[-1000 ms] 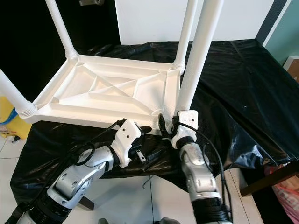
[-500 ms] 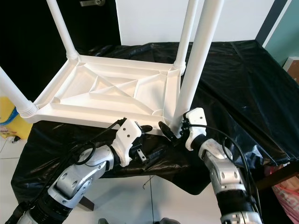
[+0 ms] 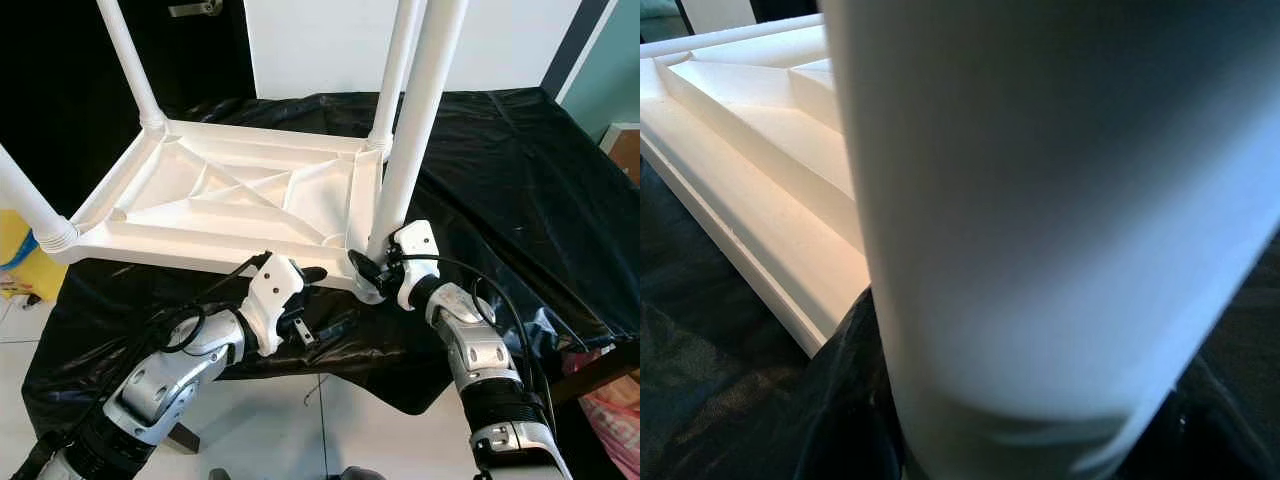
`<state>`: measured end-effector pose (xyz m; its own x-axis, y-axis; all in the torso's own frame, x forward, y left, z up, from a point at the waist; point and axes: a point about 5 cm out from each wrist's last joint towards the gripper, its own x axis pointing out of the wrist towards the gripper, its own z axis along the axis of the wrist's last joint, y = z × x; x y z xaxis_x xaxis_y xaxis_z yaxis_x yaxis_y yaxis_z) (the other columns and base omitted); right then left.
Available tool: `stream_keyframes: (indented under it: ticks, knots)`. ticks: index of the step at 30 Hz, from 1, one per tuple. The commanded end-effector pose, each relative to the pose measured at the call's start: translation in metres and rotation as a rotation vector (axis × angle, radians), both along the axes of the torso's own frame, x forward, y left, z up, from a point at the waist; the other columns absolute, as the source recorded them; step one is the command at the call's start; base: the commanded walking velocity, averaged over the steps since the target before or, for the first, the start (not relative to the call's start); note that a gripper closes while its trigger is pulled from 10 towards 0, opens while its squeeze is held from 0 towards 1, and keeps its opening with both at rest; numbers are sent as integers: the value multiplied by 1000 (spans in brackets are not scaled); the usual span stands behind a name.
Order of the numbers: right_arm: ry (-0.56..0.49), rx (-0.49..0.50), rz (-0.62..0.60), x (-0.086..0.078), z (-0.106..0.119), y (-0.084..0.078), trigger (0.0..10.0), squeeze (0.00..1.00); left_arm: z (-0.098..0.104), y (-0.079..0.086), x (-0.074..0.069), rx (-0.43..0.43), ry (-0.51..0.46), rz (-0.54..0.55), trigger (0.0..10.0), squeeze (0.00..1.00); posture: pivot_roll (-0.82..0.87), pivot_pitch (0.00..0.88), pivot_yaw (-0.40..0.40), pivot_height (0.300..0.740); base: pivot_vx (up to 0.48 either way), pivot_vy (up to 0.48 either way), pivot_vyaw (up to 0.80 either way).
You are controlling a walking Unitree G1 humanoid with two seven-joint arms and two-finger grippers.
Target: Building children table
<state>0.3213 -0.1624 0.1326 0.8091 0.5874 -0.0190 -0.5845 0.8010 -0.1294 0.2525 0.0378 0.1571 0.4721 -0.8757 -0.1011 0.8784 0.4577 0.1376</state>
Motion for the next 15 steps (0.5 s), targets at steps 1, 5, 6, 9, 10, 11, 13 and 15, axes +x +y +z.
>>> stream_keyframes:
  ticks: [1,5,6,9,10,11,13,15]
  knots:
    - [33,-24,48,-1,-7,6,0,0,-4,0,-4,16,10,-61,10000,0,-69,45,-67,740,0,0,0]
    - [47,-11,26,-2,-9,4,10000,0,-5,0,-4,16,10,-61,10000,0,-73,45,-66,740,0,0,0]
    - [49,-3,0,-3,-9,3,10000,0,-5,0,-4,16,10,-62,10000,0,-74,45,-66,740,0,0,0]
    - [45,0,-70,-4,-10,1,10000,0,-5,0,-4,17,12,-64,10000,0,-78,46,-64,740,0,0,0]
    - [45,0,-70,-4,-10,1,10000,0,-5,0,-4,17,12,-64,10000,0,-78,46,-64,740,0,0,0]
    - [43,-5,-97,-4,-11,1,10000,0,-6,0,-4,17,12,-65,10000,0,-78,47,-65,740,0,0,0]
    - [44,-13,-130,-4,-13,1,10000,0,-6,0,-5,17,13,-66,10000,0,-79,49,-63,740,0,0,0]
    - [45,-18,-150,-4,-14,1,10000,0,-6,0,-5,17,13,-67,10000,0,-79,49,-63,740,0,0,0]
